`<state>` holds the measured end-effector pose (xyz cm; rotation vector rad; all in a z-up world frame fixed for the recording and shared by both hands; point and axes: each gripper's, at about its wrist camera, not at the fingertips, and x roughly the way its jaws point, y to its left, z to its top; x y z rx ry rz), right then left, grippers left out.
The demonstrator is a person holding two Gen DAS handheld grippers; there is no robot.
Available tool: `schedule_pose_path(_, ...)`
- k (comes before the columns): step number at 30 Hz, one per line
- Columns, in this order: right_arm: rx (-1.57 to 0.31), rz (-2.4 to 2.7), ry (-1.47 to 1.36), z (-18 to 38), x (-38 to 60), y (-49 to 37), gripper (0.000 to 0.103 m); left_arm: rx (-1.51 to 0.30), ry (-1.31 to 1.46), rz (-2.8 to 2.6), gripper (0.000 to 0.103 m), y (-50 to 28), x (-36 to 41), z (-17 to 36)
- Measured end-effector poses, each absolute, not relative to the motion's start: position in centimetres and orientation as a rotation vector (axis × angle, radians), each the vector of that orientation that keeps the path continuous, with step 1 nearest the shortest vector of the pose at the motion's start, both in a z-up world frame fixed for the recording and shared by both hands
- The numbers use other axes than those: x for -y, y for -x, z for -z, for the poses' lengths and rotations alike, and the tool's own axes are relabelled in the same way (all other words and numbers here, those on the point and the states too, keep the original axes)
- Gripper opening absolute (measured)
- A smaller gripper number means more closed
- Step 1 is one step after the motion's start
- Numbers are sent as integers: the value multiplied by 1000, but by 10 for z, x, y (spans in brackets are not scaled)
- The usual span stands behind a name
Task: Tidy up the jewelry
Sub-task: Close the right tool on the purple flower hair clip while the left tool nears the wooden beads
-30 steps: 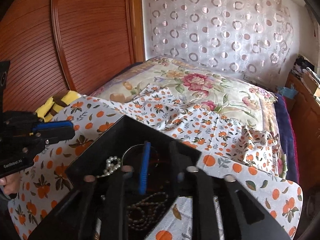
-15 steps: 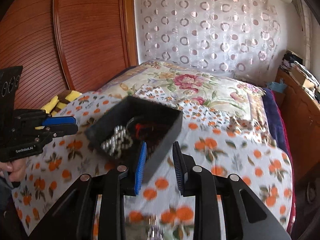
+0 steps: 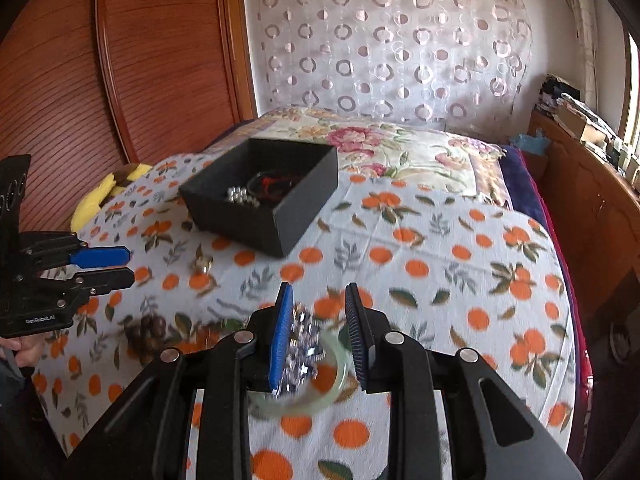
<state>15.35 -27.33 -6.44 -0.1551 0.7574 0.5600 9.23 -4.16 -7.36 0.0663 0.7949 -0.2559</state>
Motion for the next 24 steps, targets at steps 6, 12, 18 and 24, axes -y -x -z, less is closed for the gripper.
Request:
schedule_pose_path(6, -783, -563, 127, 76, 272, -142, 29, -814, -61, 248, 28, -82, 43, 84)
schedule_pose_path(12, -812, -548, 94, 84, 273, -142, 29, -827, -49, 251, 28, -81, 43, 90)
schedule_pose_path(18, -864, -536, 70, 95, 273, -151, 29, -851, -34, 238, 28, -84, 38, 99)
schedule_pose_path(24, -893, -542, 66, 99, 268, -157, 29, -861, -31, 233, 30, -85, 39, 102)
